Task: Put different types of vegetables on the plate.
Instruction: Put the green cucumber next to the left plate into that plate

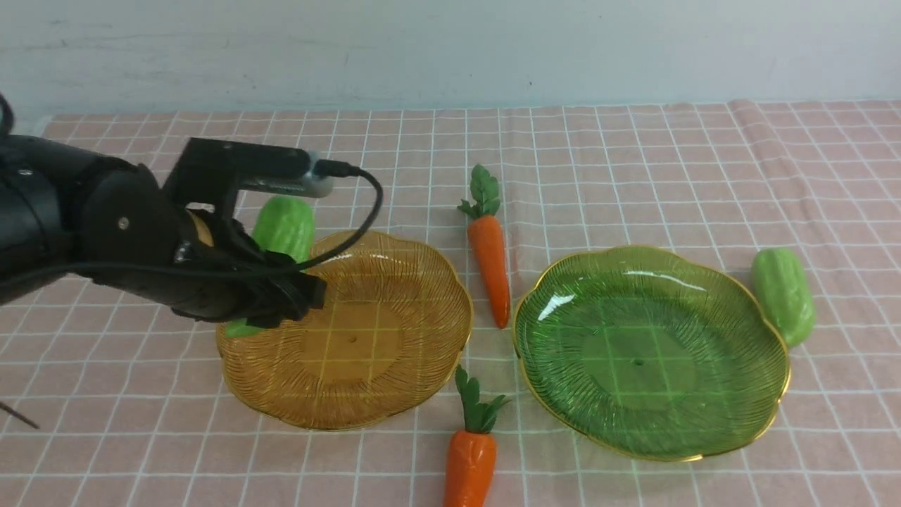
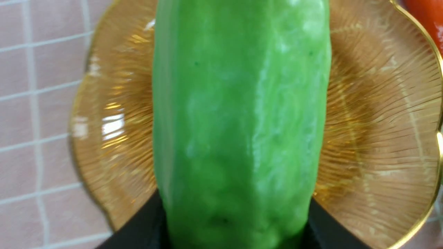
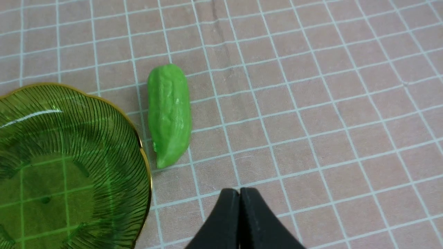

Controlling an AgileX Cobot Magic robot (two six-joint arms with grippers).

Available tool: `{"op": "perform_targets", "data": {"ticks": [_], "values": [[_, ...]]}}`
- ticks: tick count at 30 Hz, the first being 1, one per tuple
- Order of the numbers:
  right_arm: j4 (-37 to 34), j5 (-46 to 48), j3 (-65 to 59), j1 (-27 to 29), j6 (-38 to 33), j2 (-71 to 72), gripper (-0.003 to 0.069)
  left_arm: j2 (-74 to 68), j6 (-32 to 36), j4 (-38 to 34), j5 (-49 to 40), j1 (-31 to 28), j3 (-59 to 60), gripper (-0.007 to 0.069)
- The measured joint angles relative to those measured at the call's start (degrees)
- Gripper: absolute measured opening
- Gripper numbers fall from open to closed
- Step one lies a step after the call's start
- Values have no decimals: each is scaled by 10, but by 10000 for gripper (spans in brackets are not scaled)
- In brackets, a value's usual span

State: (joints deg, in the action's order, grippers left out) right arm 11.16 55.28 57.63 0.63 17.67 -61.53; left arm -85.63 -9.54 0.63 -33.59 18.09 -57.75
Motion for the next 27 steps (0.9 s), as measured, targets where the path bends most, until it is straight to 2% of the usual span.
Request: {"op": "perform_targets", "data": {"ticks": [7,11,14,19,21,23,25,27], "values": [[-65,-21,59,0,-27,-144,5,-55,-1,-1,40,14,0,328],[-119,-27,120,3,-67,-249,83,-86,-1,-2,44,14,0,387],[-172,-22,178,13,-86,-339,225,-92,-1,-2,44,14,0,498],[-181,-20,238,15,-90,-432,447,-92,-1,-2,28,14,-7,617],[-181,-21,253,15,-91,-461,531,-92,-1,-2,8,14,-15,624],[-181,-25,264,15,-91,-488,583,-92,-1,-2,-23,14,-27,619],[-181,-33,272,15,-91,-511,605,-91,-1,-2,-62,14,-43,582],[-181,-39,278,15,-91,-530,611,-84,0,-1,-98,14,-57,510]]}}
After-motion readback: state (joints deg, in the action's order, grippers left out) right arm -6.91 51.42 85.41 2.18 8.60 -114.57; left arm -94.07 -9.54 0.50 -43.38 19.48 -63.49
